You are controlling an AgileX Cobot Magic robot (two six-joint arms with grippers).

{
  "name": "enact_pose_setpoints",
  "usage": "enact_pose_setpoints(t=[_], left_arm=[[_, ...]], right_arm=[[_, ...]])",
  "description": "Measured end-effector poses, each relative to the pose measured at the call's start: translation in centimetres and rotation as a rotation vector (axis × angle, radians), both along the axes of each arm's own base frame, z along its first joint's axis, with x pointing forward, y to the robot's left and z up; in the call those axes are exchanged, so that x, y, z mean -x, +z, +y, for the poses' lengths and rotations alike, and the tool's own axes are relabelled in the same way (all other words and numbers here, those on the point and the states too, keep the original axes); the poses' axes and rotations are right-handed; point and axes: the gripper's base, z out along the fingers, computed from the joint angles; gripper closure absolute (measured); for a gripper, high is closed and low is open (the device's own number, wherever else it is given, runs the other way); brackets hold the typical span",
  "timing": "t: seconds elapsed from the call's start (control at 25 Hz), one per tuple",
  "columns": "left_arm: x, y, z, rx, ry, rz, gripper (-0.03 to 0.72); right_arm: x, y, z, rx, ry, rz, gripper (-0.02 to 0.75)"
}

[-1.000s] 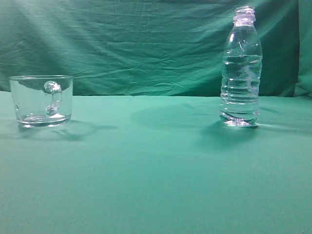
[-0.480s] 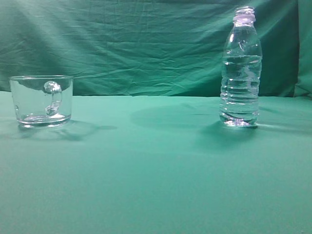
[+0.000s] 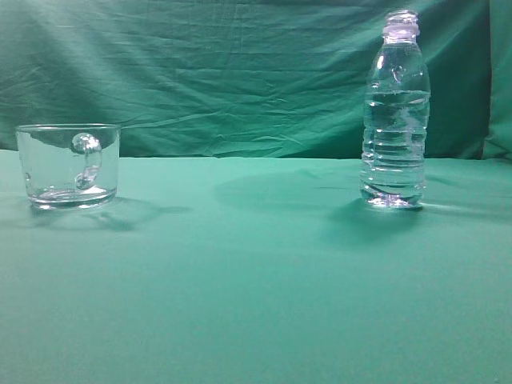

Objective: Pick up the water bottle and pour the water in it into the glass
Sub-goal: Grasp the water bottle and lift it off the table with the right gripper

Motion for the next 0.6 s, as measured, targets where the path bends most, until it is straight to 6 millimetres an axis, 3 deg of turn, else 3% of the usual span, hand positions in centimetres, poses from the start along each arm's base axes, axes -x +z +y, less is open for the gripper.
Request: enact_pose_setpoints(t=[0.2,0.44,0.52,0.6], left_arm=[[0.0,0.0,0.0,0.0,0.0,0.0,0.688],[0.0,0.0,0.0,0.0,0.0,0.0,0.688],[0.0,0.0,0.0,0.0,0.0,0.0,0.688],[0.0,0.0,0.0,0.0,0.0,0.0,0.688]], right_arm=[[-2.4,-1.3,2.6,0.202,0.213,0.036,0.738],[-4.9,-2.7,6.0,0.204,0.393,-0.018,0.738],[-5.7,-3.7,6.5,0.198,0.413,0.001,0.689],[-6.4,-4.5,6.8,0.195,0.421,0.02,0.575]])
